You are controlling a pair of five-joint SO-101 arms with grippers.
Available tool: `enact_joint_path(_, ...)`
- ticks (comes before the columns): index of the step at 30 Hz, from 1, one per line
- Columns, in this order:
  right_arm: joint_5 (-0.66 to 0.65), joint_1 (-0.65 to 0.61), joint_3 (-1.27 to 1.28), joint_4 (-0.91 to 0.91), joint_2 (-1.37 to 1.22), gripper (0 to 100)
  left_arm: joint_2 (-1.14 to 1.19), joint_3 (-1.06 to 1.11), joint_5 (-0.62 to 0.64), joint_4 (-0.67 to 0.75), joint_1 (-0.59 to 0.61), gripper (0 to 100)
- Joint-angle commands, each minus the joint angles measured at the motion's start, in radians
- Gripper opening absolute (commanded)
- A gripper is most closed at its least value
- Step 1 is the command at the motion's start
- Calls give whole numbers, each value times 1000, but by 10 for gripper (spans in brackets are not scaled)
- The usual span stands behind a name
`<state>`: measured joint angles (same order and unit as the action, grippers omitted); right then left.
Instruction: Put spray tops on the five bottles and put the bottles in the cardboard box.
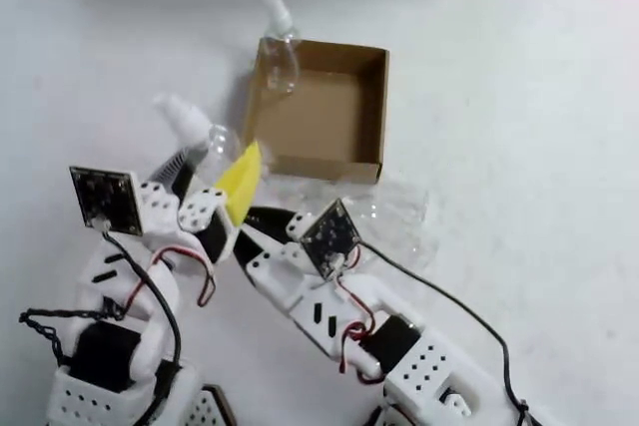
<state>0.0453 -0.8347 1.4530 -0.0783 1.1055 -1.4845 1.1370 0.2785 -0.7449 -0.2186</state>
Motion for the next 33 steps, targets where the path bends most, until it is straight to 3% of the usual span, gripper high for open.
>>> enact_joint_path(1,-2,90,-17,-24,-2,15,-21,3,-21,-41,-48,21)
enact_joint_path(5,-2,113,-14,-21,-2,15,-21,43,-68,-31,-44,21)
enact_joint_path(11,-9,117,-6,64,-2,15,-16,121,-71,114,-39,21)
enact_joint_path(14,-11,182,-8,137,-2,15,-15,161,-75,172,-31,21)
enact_joint_path(21,-133,456,-5,354,-2,15,61,160,-137,292,10,21)
enact_joint_path(28,-198,799,-3,486,-2,17,398,46,-140,516,93,21)
enact_joint_path(33,-295,997,26,499,-4,17,638,-21,-140,684,84,21)
